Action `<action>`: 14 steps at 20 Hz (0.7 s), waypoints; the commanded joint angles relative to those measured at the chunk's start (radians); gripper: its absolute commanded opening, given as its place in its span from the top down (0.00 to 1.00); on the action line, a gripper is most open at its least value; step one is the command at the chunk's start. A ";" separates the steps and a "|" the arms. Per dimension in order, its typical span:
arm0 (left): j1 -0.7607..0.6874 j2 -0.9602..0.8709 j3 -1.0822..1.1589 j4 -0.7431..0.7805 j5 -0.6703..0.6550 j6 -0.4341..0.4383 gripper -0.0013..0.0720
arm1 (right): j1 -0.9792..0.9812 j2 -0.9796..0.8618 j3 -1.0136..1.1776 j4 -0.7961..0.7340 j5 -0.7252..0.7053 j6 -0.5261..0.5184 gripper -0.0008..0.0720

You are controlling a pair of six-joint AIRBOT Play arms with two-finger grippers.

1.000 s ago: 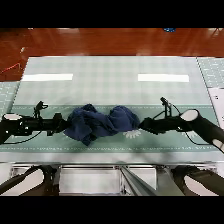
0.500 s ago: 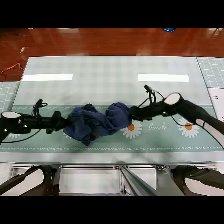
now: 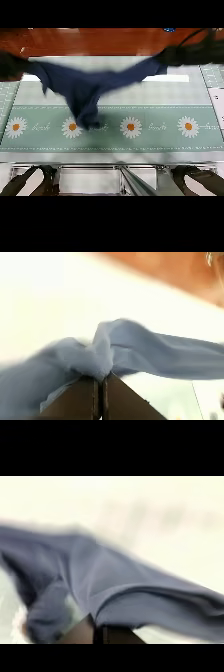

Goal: Fold the shirts.

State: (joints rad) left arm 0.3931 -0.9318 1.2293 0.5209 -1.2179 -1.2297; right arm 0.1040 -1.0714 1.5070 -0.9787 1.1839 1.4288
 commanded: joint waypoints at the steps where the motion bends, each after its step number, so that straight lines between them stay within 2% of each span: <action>1: 0.037 0.098 0.315 -0.016 0.034 -0.036 0.96 | -0.026 0.156 0.182 -0.155 0.062 0.038 0.95; 4: 0.105 0.175 0.481 -0.013 0.051 -0.040 0.96 | -0.026 0.315 0.195 -0.240 0.082 0.069 0.95; 7: 0.119 0.256 0.567 0.031 0.083 -0.045 0.96 | -0.026 0.441 0.194 -0.356 0.172 0.137 0.95; 10: -0.003 0.328 0.584 0.249 0.076 -0.089 0.96 | -0.026 0.520 0.194 -0.453 0.322 0.190 0.95; 13: -0.185 0.346 0.573 0.557 -0.022 -0.206 0.96 | -0.026 0.560 0.138 -0.471 0.451 0.221 0.95; 14: -0.229 0.345 0.545 0.612 -0.049 -0.234 0.96 | -0.026 0.576 0.077 -0.468 0.475 0.235 0.95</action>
State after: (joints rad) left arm 0.2874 -0.6098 1.7874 0.8776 -1.1999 -1.3685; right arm 0.0788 -0.5465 1.6539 -1.4010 1.5333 1.6176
